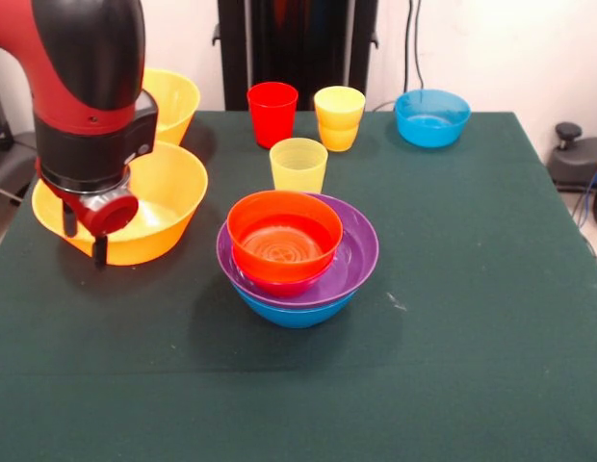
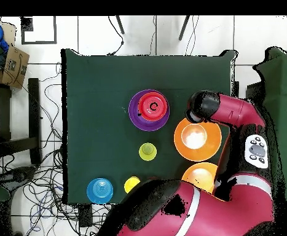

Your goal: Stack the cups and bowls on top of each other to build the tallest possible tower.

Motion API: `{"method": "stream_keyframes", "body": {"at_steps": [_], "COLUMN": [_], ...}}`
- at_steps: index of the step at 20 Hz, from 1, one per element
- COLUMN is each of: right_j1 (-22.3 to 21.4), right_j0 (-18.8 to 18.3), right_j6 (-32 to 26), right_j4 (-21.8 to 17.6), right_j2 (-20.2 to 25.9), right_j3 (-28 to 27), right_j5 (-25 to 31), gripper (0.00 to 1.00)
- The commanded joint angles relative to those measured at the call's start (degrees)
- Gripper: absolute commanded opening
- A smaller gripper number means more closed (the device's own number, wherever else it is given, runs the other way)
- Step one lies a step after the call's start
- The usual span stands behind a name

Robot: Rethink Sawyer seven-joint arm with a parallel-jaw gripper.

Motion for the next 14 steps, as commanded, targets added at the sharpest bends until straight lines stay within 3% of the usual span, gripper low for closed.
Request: {"method": "stream_keyframes", "body": {"at_steps": [1, 14], "right_j1": [1.05, 2.03], "right_j0": [3.13, 3.64], "right_j6": [3.39, 4.46], "right_j4": [1.94, 3.27], "right_j2": [3.60, 3.10], "right_j3": [4.18, 6.72], "right_j5": [6.85, 1.70], "gripper": [1.00, 1.00]}}
